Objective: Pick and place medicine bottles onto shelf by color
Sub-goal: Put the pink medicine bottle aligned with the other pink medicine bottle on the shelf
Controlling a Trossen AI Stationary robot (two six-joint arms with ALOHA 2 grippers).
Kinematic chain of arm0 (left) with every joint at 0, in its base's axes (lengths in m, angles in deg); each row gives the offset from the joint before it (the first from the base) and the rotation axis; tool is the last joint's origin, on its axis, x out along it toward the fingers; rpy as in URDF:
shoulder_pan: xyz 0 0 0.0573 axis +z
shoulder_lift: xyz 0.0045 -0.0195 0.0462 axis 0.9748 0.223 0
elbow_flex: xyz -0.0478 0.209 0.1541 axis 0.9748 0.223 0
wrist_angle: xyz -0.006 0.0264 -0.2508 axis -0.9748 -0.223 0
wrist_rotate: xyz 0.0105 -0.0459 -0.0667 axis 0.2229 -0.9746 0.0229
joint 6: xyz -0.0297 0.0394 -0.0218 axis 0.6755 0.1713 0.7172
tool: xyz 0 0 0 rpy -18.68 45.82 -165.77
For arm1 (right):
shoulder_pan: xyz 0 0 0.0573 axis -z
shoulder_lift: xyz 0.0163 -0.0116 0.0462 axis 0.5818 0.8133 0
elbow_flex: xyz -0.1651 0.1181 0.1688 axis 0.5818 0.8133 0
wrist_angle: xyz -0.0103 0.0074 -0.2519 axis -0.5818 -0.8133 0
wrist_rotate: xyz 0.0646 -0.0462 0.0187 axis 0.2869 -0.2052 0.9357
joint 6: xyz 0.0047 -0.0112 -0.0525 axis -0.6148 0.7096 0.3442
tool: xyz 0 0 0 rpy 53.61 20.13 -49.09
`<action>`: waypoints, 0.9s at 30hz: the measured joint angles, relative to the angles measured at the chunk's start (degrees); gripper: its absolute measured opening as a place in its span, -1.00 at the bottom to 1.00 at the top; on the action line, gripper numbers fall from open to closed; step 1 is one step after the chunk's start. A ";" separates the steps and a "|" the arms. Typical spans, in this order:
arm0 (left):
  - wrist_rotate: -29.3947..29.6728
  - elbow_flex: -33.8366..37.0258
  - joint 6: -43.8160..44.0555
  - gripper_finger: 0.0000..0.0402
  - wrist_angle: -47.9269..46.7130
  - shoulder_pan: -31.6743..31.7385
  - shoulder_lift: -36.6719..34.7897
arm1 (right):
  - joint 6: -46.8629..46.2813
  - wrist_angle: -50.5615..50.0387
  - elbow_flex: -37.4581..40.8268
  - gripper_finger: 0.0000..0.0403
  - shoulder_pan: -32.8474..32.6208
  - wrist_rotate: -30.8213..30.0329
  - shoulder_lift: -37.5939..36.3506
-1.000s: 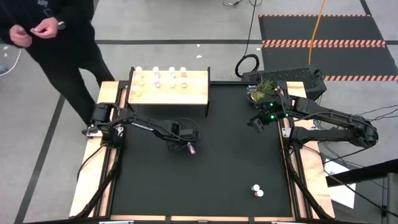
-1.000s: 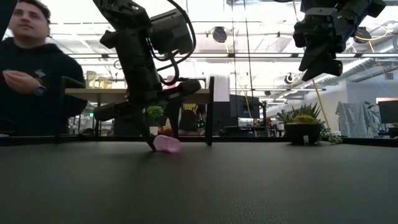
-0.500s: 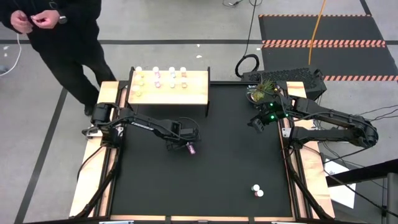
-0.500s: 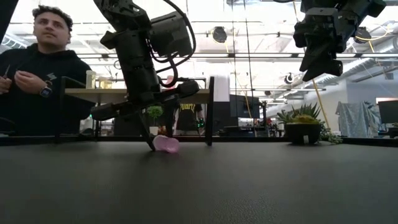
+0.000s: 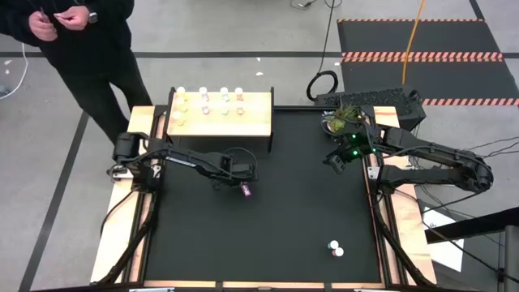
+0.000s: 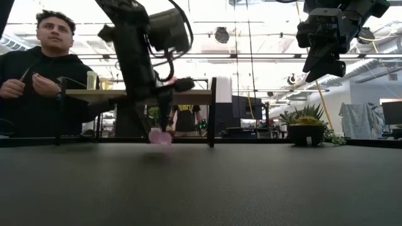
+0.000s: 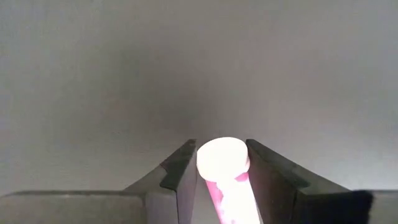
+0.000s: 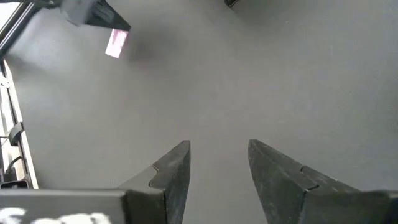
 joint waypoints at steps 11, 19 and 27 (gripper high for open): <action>10.98 -0.06 -8.55 -0.34 -13.66 2.00 -19.85 | 3.37 1.92 0.07 -0.22 0.00 0.04 -0.02; 18.80 -0.08 -30.13 -0.34 -15.46 6.96 -32.43 | 11.49 13.00 0.07 -0.22 0.00 -0.10 0.00; 27.54 -0.08 -58.17 -0.34 -10.36 10.27 -36.25 | 22.19 24.72 0.07 -0.22 0.00 -0.42 0.02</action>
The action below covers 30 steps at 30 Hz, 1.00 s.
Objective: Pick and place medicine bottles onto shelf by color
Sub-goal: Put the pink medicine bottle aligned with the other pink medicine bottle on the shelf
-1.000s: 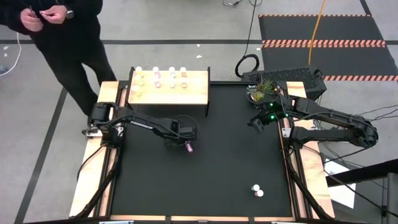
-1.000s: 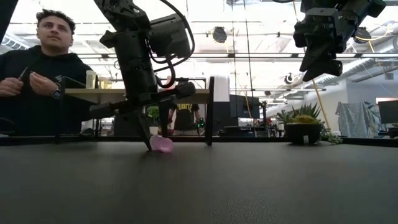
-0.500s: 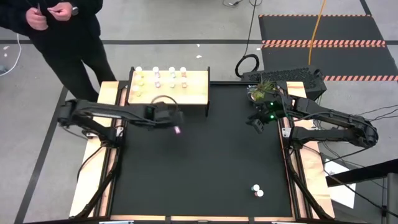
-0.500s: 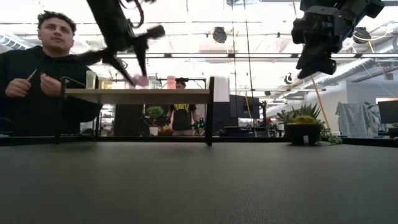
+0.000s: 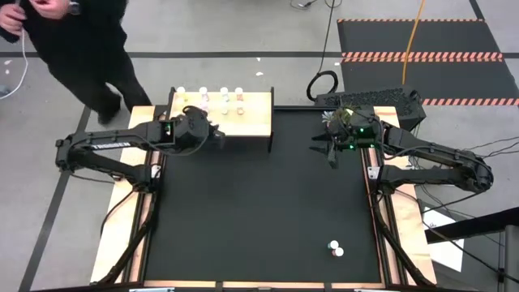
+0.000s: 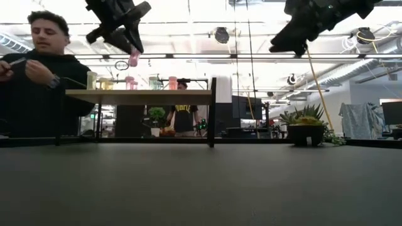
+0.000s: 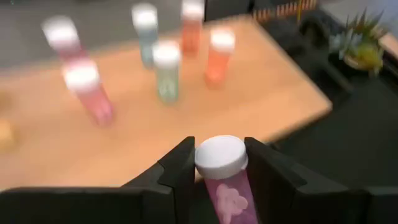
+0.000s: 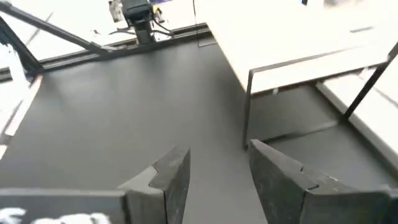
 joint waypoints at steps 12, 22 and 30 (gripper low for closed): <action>25.76 5.41 -6.58 -0.33 2.33 0.02 0.04 | 5.03 0.47 -0.02 -0.22 0.04 -9.13 0.53; 27.85 14.98 -6.55 -0.33 13.02 0.57 0.04 | 5.46 0.96 -0.04 -0.22 0.04 -9.15 0.76; 27.70 19.77 -9.81 -0.33 20.02 4.08 0.07 | 5.89 1.21 -0.04 -0.22 0.04 -9.15 0.76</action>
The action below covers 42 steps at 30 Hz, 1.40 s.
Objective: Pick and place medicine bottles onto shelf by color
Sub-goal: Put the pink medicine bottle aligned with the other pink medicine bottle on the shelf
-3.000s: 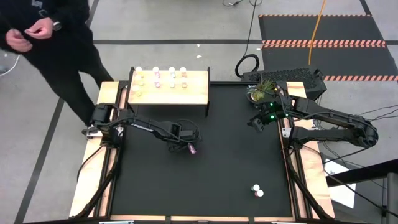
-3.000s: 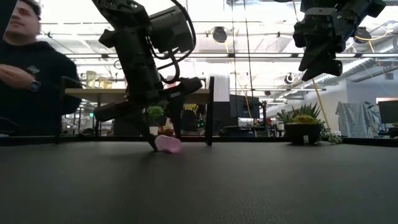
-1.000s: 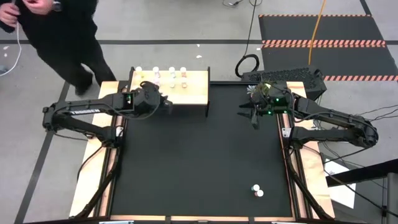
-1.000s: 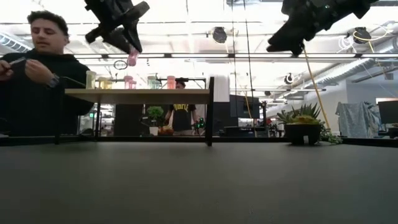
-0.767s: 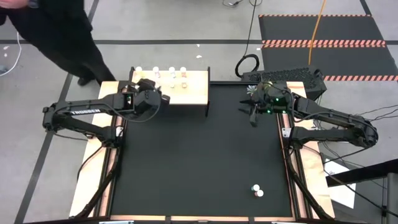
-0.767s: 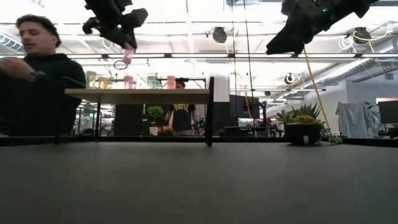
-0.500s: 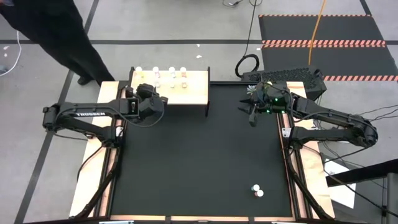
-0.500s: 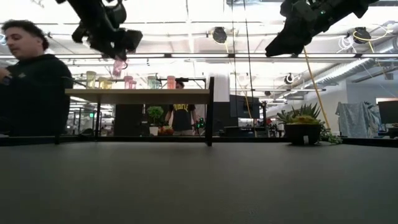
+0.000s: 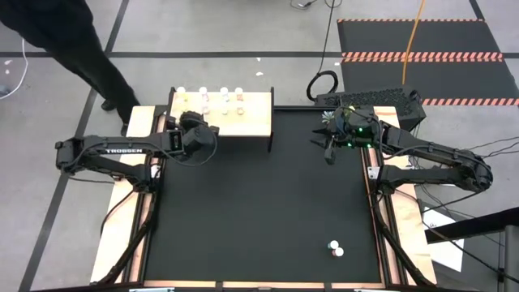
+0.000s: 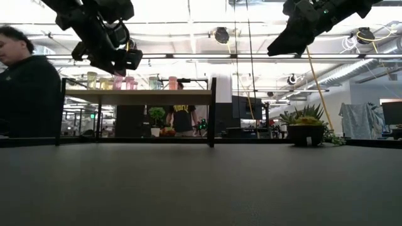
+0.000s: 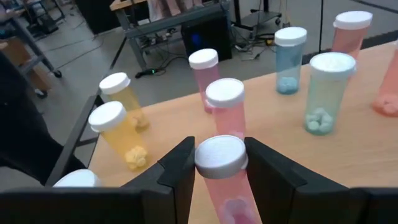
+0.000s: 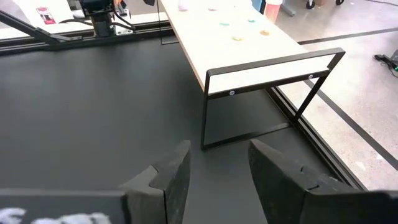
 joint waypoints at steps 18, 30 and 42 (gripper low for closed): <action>-1.41 0.88 -10.60 -0.33 7.70 2.43 0.00 | -0.63 2.20 0.00 -0.22 0.00 0.22 0.00; -2.96 0.88 -9.78 -0.33 7.03 2.50 0.26 | -0.70 2.93 0.00 -0.22 0.00 0.27 0.00; -3.18 0.88 -9.51 -0.32 6.17 2.50 0.26 | -1.45 2.89 0.00 -0.22 0.00 1.81 -0.04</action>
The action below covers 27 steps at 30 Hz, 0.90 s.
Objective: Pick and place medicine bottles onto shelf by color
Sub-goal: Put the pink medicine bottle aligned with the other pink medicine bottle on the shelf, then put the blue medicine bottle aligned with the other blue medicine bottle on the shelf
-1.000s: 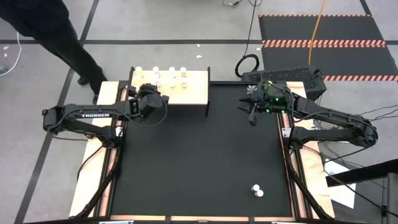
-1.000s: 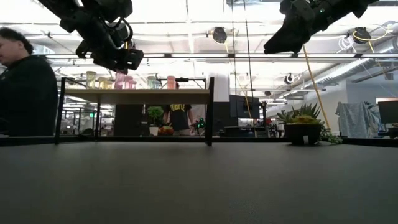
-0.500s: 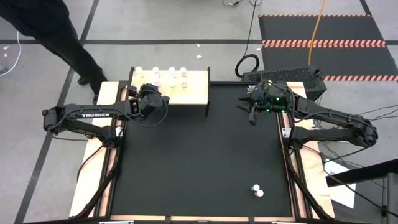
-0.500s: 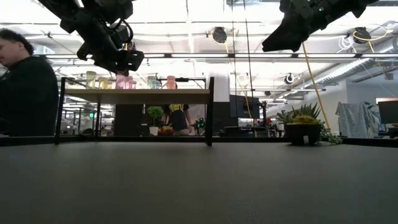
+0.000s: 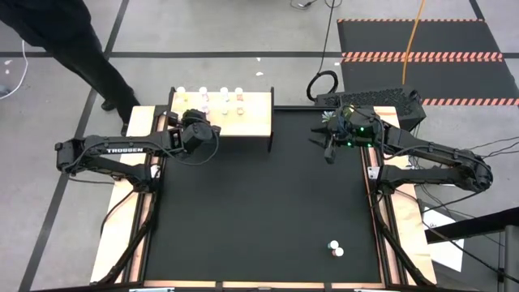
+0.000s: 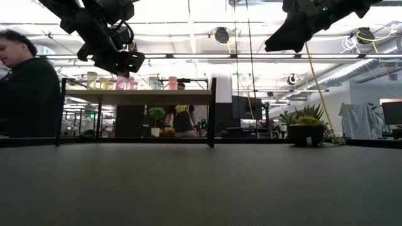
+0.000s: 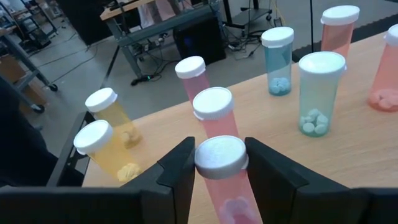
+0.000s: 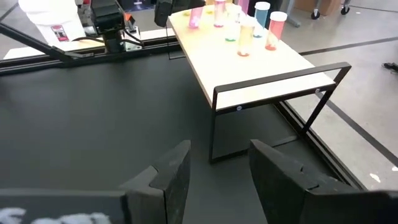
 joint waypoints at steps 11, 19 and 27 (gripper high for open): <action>-0.55 0.00 -0.57 0.01 -0.18 0.00 0.00 | -0.95 -0.39 0.00 -0.22 -0.02 0.16 0.00; -1.34 0.00 -3.20 0.10 0.07 -0.02 -1.87 | -0.97 -0.46 0.00 -0.22 -0.02 0.18 0.00; -1.94 0.00 -7.78 0.09 0.62 -0.66 -6.13 | -0.99 -0.46 0.00 -0.22 -0.02 0.20 0.00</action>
